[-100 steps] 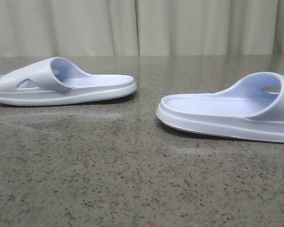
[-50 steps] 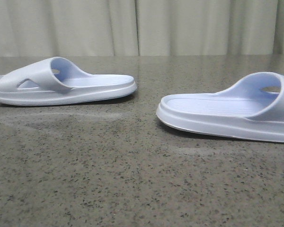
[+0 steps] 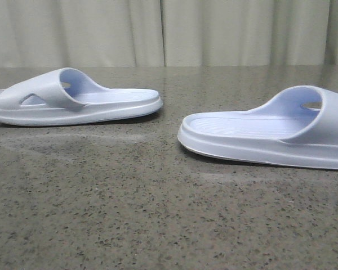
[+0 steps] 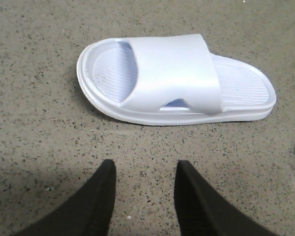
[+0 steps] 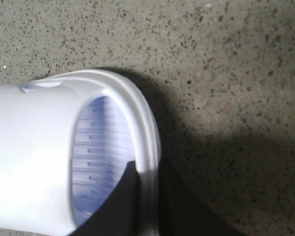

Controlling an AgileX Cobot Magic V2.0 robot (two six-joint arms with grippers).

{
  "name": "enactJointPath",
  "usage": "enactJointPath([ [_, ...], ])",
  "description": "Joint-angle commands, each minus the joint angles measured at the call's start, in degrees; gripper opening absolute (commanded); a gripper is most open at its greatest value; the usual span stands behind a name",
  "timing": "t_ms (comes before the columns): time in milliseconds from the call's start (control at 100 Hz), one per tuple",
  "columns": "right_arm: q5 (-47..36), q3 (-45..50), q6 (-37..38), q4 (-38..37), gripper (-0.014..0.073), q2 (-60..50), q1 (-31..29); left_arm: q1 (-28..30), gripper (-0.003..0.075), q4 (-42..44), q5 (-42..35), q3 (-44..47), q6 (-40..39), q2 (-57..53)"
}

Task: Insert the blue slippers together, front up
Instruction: 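Close each gripper on the heel rim of its slipper, then lift both slippers and bring them toward each other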

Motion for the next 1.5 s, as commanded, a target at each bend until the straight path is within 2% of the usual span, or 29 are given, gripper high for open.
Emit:
enactJointPath([
  [0,-0.1,-1.8,-1.0,2.0,-0.0104,-0.8,-0.3,0.1,0.0250,-6.2,-1.9,-2.0,2.0,2.2],
  [110,-0.4,-1.9,-1.0,2.1,-0.0104,-0.8,-0.3,0.1,0.0250,-15.3,-1.8,-2.3,7.9,6.4],
  [180,-0.5,-1.9,-1.0,2.2,-0.0104,-0.8,-0.3,0.1,0.0250,-18.2,-0.9,-3.8,10.7,9.6],
  [410,-0.6,-1.9,-1.0,2.5,-0.0104,-0.8,-0.3,0.1,0.0250,-18.7,-0.4,-11.0,11.5,18.5],
  [520,-0.9,-1.9,-1.0,2.5,-0.0104,-0.8,-0.2,2.1,0.0250,-18.7,1.0,-14.0,11.5,22.9],
  [780,-1.3,-1.9,-1.0,2.5,-0.0104,-0.8,-0.1,7.5,0.0250,-18.3,4.5,-15.6,13.3,27.3],
  [1240,-1.7,-1.9,-1.0,2.5,-0.0104,-0.8,-0.1,7.2,0.0248,-23.1,9.5,-18.0,19.4,35.5],
  [1390,-1.7,-1.9,-1.1,2.5,-0.0104,-0.8,-0.1,7.2,0.0197,-23.6,11.5,-18.0,20.7,36.2],
  [1490,-1.7,-1.9,-1.1,2.5,-0.0104,-0.8,-0.1,7.2,0.0083,-25.3,12.1,-18.0,20.7,36.2],
])
